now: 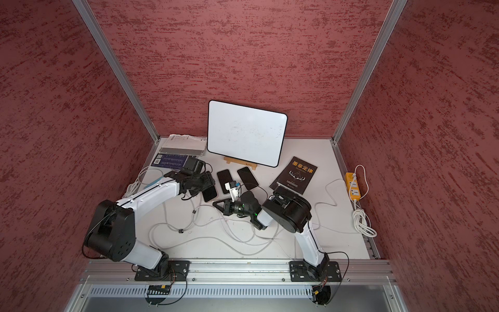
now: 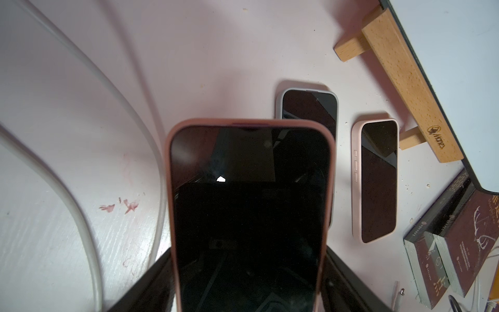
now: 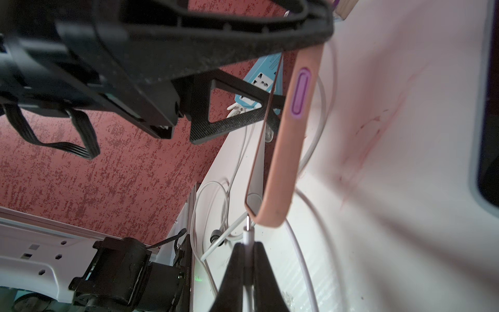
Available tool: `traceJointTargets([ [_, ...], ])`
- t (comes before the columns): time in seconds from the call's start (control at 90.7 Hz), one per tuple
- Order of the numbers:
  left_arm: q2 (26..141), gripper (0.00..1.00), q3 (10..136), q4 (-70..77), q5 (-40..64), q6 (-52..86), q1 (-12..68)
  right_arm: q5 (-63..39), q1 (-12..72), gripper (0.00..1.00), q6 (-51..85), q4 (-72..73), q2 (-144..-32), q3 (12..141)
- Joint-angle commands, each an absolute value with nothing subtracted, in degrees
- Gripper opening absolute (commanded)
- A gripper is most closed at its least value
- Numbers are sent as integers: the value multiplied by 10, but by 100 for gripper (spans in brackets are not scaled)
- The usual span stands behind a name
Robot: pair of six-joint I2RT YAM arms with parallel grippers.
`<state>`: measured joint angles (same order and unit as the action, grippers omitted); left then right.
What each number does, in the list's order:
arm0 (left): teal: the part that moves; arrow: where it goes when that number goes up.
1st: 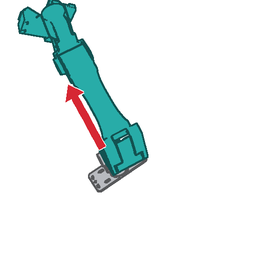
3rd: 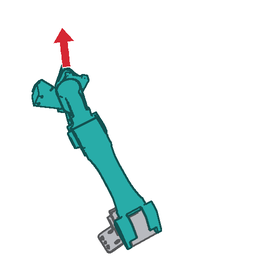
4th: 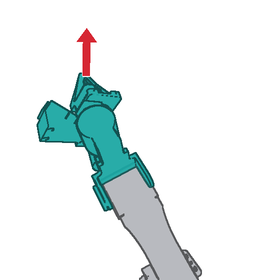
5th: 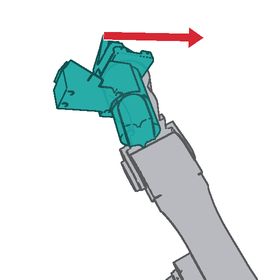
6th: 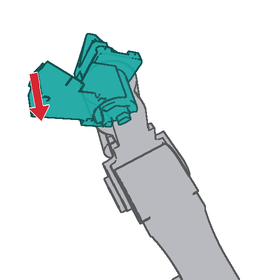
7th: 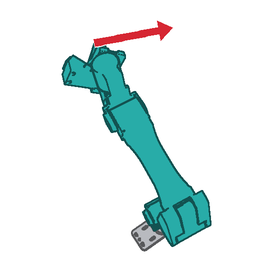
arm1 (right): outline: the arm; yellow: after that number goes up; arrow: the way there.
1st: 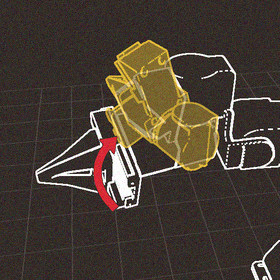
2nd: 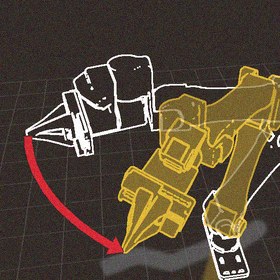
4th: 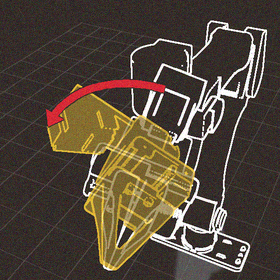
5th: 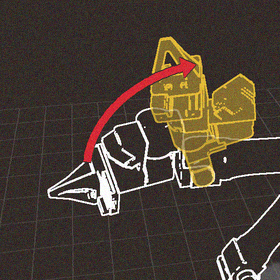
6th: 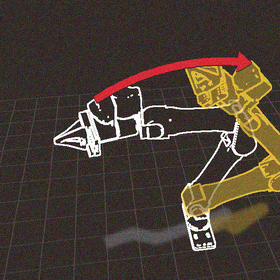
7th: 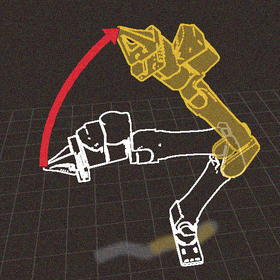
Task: Plug the charging cable into the phone
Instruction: Insert the charging cable into the phone.
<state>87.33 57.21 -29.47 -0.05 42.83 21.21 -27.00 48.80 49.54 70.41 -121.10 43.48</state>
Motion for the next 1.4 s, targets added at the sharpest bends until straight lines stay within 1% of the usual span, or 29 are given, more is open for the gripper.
traceJointTargets([
  [0.0, 867, 0, 580, -277, 2, 428, 214, -271, 480, 0, 496, 708, -1223, 446],
  [0.959, 869, 0, 579, -273, 8, 428, 214, -270, 475, 0, 516, 685, -1231, 471],
  [1.388, 869, 0, 578, -275, 5, 427, 214, -248, 473, 0, 540, 676, -1231, 477],
])
